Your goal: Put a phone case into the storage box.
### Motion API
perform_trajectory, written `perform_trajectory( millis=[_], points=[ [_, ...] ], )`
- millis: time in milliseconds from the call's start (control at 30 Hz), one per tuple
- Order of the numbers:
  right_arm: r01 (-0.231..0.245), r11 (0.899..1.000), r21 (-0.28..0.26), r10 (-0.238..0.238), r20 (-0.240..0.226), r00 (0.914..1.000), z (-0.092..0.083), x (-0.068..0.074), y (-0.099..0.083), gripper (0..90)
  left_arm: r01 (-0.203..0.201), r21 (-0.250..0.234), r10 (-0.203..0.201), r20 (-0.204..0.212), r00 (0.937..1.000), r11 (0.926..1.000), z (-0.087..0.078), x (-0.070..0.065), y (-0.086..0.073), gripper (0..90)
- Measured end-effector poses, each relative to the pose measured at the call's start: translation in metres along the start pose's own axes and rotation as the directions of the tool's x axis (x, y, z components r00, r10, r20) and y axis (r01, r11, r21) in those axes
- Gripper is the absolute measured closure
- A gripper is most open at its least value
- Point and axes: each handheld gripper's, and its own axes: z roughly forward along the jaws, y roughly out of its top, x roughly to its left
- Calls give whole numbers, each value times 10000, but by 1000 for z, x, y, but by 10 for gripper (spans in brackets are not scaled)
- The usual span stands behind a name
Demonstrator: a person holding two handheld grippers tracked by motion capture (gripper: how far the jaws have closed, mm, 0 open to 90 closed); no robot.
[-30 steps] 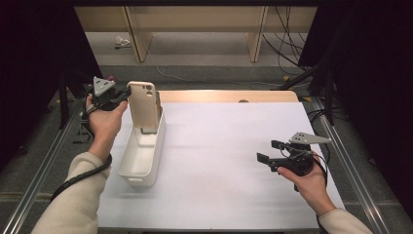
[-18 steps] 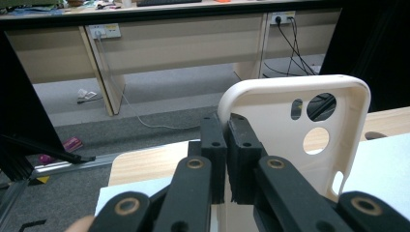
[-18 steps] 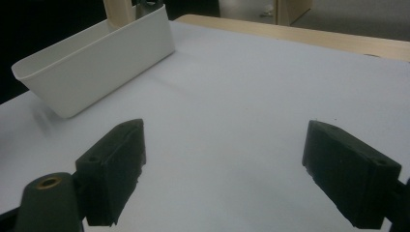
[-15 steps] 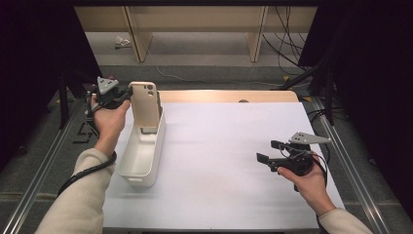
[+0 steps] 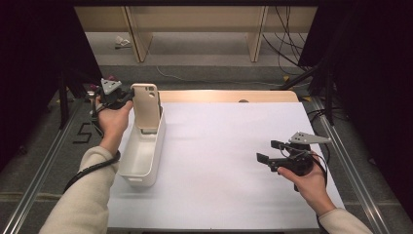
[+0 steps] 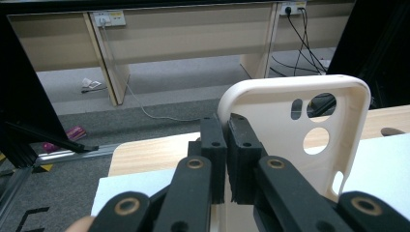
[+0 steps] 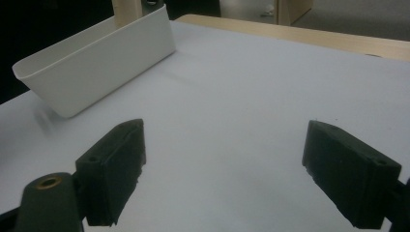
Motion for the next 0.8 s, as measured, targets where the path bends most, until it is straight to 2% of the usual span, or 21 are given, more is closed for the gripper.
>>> perform_trajectory(
  millis=[800],
  points=[
    [-6, 10000, -12, 6, 3, 10000, 0, 0, 0, 164, 193, 547, -180, -237, 9996, 9983, 16, 5, -18, 862]
  ],
)
